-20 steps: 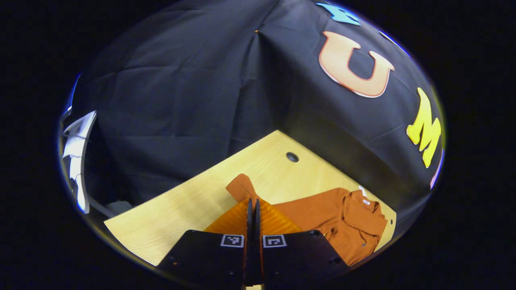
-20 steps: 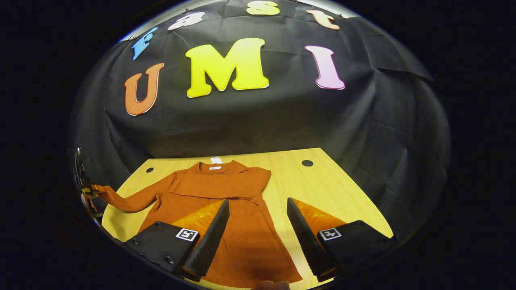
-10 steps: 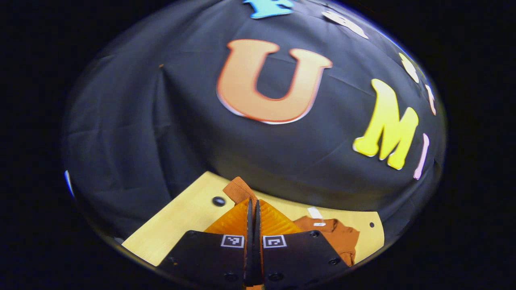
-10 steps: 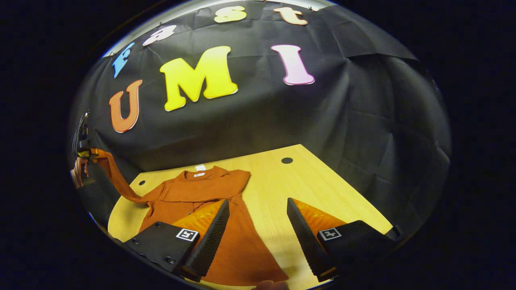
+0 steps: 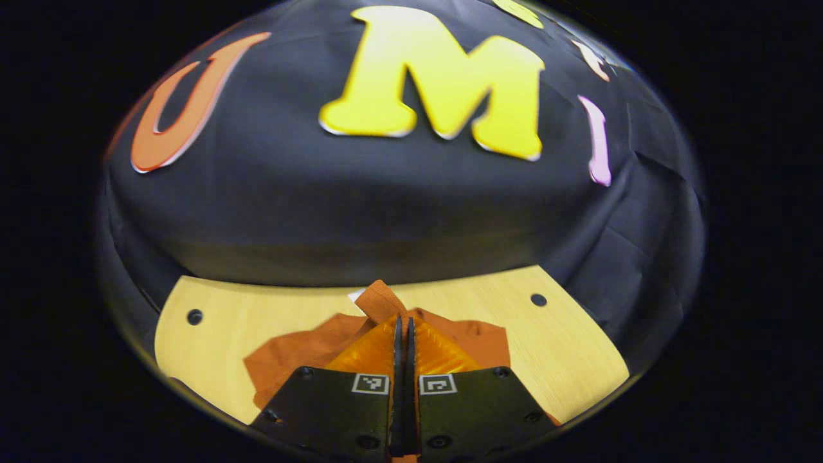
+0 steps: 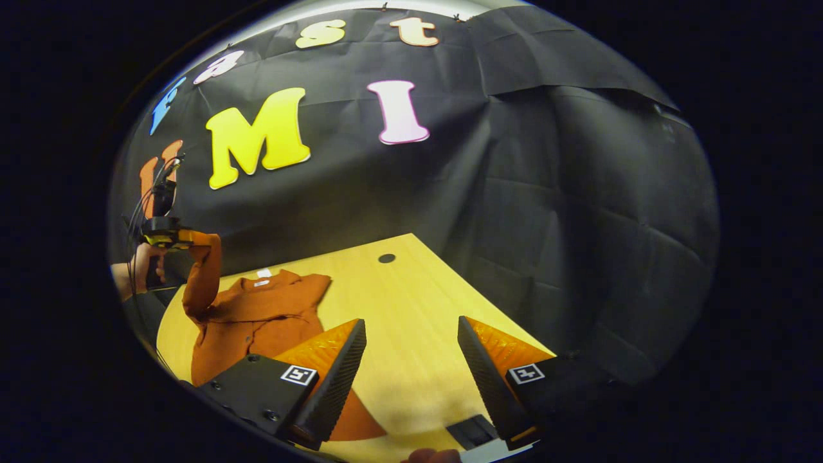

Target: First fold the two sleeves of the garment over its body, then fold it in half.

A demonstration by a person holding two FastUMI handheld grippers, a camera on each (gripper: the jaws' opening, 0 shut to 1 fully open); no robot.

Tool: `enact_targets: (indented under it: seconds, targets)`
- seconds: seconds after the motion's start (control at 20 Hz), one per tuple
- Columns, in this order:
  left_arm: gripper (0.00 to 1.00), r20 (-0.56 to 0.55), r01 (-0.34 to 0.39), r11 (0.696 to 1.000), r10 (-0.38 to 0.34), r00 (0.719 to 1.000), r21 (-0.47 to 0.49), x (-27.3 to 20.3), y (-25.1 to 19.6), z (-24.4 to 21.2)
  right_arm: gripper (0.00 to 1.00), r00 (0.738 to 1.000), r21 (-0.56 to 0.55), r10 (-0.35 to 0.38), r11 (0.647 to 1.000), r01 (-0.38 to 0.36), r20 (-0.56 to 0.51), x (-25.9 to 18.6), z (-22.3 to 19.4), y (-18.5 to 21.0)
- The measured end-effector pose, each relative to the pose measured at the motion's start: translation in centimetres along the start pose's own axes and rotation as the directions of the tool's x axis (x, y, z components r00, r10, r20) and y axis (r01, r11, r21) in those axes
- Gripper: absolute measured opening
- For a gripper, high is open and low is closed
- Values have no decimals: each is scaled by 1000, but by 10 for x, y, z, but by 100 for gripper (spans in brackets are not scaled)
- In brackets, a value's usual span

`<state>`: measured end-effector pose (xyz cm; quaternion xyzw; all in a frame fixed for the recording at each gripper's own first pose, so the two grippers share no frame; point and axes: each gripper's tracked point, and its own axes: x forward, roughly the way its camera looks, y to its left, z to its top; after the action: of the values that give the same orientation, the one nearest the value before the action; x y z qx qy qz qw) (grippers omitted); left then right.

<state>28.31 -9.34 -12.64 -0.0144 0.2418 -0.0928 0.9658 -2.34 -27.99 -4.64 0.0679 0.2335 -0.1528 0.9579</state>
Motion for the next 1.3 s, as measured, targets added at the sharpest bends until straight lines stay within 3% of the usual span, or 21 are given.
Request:
enact_targets:
  seconds: [0.2, 0.4, 0.55, 0.6, 0.7, 0.8, 0.85, 0.9, 0.95, 1.3]
  targets:
    - [3, -121, 45, 993, -32, 992, 107, 56, -48, -61, 92, 995, -32, -99, 995, 98, -11, -23, -1, -46]
    - [3, -157, -58, 950, 111, 981, 308, 94, -46, -95, 92, 985, -37, -164, 986, 163, -47, -40, -10, -79]
    - [6, -186, -34, 934, 106, 977, 355, 105, -76, -117, 92, 981, -44, -186, 982, 184, -50, -44, -9, -89]
    - [12, -205, 3, 939, 72, 976, 343, 103, -89, -124, 92, 982, -48, -185, 982, 183, -48, -44, -8, -88]
    - [57, -184, 21, 946, 41, 982, 325, 97, -107, -117, 92, 984, -51, -170, 985, 167, -46, -40, -4, -81]
    - [67, -162, 61, 962, -17, 987, 266, 85, -127, -107, 92, 989, -53, -141, 989, 139, -39, -34, 0, -69]
    - [92, -161, 94, 969, -57, 985, 229, 79, -135, -106, 92, 992, -57, -119, 992, 117, -33, -30, 4, -58]
    - [100, -157, 111, 972, -78, 984, 209, 70, -140, -102, 92, 994, -65, -101, 993, 99, -30, -26, 5, -49]
    - [94, -139, 113, 972, -85, 987, 205, 61, -140, -95, 92, 997, -75, -77, 994, 75, -22, -22, 8, -38]
    - [95, 133, 31, 984, -54, 990, 174, -47, -102, 10, 92, 988, -159, 136, 980, -123, 74, -3, 49, 69]
